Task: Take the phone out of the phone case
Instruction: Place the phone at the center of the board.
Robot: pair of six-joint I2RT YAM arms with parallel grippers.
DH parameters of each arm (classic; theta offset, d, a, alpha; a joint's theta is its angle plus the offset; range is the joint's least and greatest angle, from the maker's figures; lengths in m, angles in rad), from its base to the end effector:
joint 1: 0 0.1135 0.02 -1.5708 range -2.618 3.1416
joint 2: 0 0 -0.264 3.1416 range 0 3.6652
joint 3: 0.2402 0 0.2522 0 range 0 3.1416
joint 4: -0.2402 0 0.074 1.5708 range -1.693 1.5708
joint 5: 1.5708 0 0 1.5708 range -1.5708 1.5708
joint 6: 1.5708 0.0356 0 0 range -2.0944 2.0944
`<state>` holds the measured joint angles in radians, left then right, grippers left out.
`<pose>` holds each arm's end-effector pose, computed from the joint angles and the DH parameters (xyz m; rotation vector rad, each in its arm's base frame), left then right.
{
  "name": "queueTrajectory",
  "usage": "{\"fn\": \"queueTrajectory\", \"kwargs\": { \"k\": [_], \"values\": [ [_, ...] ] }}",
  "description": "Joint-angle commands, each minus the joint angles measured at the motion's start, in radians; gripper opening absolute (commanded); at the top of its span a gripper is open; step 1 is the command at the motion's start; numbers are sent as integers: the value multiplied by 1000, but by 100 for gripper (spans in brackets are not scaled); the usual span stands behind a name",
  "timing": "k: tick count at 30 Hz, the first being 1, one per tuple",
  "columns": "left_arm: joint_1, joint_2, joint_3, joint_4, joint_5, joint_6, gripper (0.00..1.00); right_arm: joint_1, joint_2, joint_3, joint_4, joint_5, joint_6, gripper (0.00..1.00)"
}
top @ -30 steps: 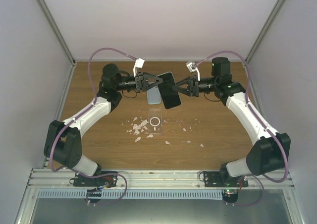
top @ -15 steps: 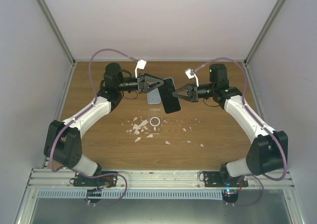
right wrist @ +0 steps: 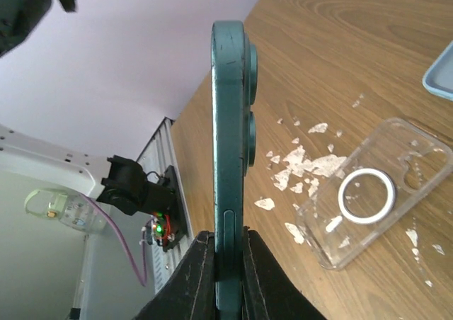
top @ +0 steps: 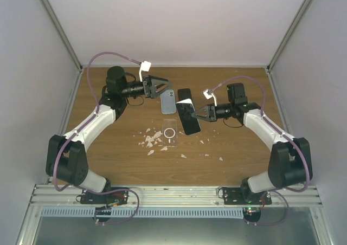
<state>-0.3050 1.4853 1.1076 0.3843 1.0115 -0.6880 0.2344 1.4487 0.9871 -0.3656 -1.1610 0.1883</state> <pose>0.3154 -0.1309 0.3426 0.5612 1.7102 -1.5193 0.2780 0.0999 0.2552 -0.6103 2.1762 1.5834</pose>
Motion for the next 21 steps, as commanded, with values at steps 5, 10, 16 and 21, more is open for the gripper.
{"fn": "queueTrajectory", "kwargs": {
  "k": [5,10,16,21],
  "values": [
    [45,-61,-32,27,-34,-2,99,-24,103,-38,16,6,-62,0],
    [64,-72,-47,36,-39,-10,99,-47,185,-53,67,41,-11,0],
    [81,-74,-71,58,-40,-33,99,-71,292,-51,99,53,43,1],
    [86,-60,-71,67,-43,-45,99,-79,353,-49,118,61,83,0]
  ]
}}
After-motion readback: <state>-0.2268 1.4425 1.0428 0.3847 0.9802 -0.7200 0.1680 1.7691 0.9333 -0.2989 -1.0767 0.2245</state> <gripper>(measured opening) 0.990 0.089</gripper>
